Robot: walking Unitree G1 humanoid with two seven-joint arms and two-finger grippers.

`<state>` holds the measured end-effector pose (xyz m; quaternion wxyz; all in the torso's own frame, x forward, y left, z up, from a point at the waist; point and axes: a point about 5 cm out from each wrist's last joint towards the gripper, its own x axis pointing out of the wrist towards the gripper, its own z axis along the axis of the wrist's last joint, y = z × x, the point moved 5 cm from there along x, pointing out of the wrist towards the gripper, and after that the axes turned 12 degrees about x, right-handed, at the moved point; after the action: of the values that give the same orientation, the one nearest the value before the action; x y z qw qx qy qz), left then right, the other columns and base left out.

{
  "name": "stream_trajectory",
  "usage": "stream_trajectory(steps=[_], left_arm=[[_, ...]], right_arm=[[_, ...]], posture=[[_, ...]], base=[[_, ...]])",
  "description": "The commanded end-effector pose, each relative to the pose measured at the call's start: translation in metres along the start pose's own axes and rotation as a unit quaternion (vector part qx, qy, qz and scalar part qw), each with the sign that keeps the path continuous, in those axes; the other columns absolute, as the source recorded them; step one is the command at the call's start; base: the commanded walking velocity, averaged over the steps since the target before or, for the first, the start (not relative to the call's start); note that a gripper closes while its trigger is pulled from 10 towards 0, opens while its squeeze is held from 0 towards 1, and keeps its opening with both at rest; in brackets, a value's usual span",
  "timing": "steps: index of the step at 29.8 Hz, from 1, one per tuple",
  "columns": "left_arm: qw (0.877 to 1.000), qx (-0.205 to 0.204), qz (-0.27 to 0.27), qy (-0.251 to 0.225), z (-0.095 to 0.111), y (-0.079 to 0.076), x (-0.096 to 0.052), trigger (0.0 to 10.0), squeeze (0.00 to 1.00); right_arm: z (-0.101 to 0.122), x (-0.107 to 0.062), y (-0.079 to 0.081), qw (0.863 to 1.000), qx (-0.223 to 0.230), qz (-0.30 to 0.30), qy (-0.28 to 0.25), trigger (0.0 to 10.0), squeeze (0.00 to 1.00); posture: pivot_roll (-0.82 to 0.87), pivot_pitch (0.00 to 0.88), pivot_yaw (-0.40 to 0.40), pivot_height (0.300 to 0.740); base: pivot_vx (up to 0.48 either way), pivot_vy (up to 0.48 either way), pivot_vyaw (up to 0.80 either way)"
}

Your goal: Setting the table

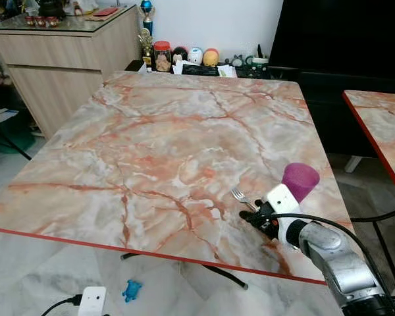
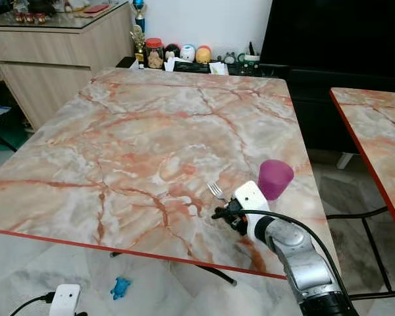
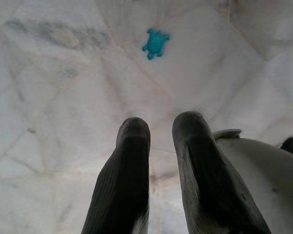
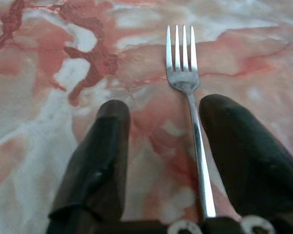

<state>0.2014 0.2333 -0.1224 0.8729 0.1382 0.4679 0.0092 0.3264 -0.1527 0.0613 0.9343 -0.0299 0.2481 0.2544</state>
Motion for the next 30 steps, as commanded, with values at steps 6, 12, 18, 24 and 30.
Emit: stream_trajectory(steps=[6, 12, 18, 24, 30], left_arm=[[1.0, 0.003, -0.003, -0.003, 0.01, -0.009, 0.002, 10.0, 0.0], [1.0, 0.004, -0.001, -0.008, 0.019, -0.006, 0.004, 10.0, 0.0], [1.0, 0.003, 0.01, -0.011, 0.023, 0.014, 0.004, 10.0, 0.0], [1.0, 0.003, 0.012, -0.008, 0.019, 0.02, 0.003, 10.0, 0.0], [1.0, 0.004, 0.01, -0.007, 0.015, 0.015, 0.002, 10.0, 0.0]], right_arm=[[0.002, 0.001, -0.011, 1.0, -0.002, -0.022, 0.01, 10.0, 0.42], [0.002, 0.002, -0.019, 0.999, 0.015, -0.035, 0.01, 10.0, 0.0], [0.003, 0.004, -0.027, 0.998, 0.027, -0.053, 0.002, 10.0, 0.0], [0.008, 0.009, -0.026, 0.997, 0.055, -0.047, -0.014, 10.0, 0.0], [0.01, 0.011, -0.023, 0.997, 0.059, -0.032, -0.027, 10.0, 0.0]], posture=[[0.05, 0.0, 0.008, 0.74], [0.05, 0.0, 0.008, 0.74], [0.05, 0.0, 0.007, 0.74], [0.06, 0.0, 0.007, 0.74], [0.06, 0.0, 0.005, 0.74]], base=[[0.0, 0.0, 0.0], [0.0, 0.0, 0.0], [0.0, 0.0, 0.0], [0.0, 0.0, 0.0], [0.0, 0.0, 0.0]])
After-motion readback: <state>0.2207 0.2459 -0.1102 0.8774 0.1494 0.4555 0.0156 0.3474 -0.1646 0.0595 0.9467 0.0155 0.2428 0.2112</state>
